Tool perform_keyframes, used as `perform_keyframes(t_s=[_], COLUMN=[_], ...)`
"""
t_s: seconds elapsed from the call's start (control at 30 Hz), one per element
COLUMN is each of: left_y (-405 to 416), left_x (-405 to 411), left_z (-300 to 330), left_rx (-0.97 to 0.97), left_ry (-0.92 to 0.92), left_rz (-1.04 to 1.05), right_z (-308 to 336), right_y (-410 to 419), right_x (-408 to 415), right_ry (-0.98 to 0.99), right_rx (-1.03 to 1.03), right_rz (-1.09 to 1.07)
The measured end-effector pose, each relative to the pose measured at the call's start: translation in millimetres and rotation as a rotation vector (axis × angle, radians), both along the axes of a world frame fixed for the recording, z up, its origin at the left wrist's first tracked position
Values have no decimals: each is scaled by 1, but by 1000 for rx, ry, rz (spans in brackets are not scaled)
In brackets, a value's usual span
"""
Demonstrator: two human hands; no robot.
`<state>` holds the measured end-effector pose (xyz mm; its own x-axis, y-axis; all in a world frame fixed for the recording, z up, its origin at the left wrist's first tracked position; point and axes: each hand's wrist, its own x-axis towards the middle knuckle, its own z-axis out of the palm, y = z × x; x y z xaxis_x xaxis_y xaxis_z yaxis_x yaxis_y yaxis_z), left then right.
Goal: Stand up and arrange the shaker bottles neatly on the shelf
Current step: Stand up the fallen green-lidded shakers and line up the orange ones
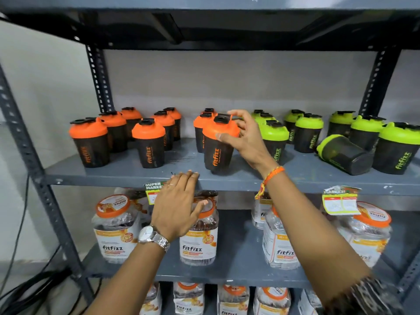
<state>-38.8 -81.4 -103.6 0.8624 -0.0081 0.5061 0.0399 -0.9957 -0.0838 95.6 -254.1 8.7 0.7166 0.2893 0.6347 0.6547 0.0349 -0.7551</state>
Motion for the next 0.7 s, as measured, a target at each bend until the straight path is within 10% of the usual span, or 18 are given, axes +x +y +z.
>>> perform_keyframes(t_s=[0.7], left_y=[-11], left_x=[5], left_z=[-17], left_rx=[-98], left_ry=[-70], left_rz=[29], right_z=[-19], right_y=[60], right_x=[50], right_ry=[92], right_rx=[-65], right_rz=[147])
